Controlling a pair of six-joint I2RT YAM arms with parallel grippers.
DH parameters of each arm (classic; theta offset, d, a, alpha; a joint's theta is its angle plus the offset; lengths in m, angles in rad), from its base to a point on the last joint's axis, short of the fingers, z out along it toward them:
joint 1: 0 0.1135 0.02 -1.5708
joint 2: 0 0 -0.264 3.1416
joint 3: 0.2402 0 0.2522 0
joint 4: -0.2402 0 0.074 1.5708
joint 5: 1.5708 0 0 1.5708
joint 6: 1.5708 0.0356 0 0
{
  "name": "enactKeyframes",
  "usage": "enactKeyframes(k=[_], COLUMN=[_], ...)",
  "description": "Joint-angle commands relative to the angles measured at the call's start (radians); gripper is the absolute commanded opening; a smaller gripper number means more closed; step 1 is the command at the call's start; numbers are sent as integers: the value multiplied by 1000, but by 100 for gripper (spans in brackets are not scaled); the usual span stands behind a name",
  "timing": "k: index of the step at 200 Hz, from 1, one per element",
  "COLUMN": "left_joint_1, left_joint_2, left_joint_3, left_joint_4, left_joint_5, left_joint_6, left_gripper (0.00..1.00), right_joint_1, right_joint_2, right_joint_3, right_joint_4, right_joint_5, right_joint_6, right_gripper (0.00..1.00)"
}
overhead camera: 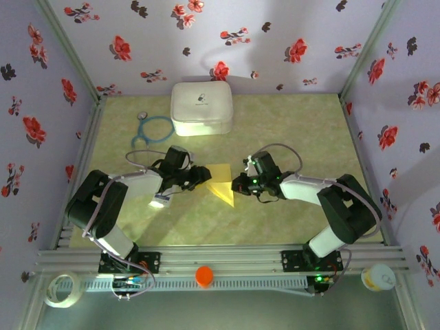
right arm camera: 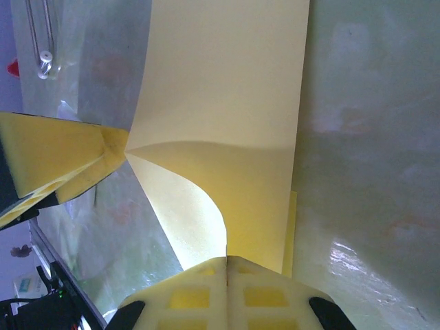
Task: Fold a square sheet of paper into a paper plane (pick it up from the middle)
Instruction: Fourth fold the wing at the center of the table.
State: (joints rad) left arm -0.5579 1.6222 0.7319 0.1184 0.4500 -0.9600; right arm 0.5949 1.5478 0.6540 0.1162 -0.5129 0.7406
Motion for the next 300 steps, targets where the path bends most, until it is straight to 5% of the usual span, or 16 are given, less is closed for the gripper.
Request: enactKeyframes(k=[1,149,221,255,300], left_joint_1=[15,23,36,36,5], left_joint_2=[2,141,208,186,101], left_joint_3=[27,88,126,72,-29], left_joint_4=[6,130,178,249,342], left_joint_5=[31,112,135,111,-22], left_joint_6=[26,-43,-59,-102,-164], left_gripper=[46,47,21,2,0], right_joint_1=[-7,-27,-31,-30,-29], right_joint_2=[-21,-23,-14,-57,-241], right_joint_3=[-16,-50,-59,-48,-73], right_joint_4=[33,67,65,25,-104], right_joint_5=[-21,-30,-23,-11,220], right_joint_6=[5,16,14,-4,-68], right_gripper=[4,4,7,20,33])
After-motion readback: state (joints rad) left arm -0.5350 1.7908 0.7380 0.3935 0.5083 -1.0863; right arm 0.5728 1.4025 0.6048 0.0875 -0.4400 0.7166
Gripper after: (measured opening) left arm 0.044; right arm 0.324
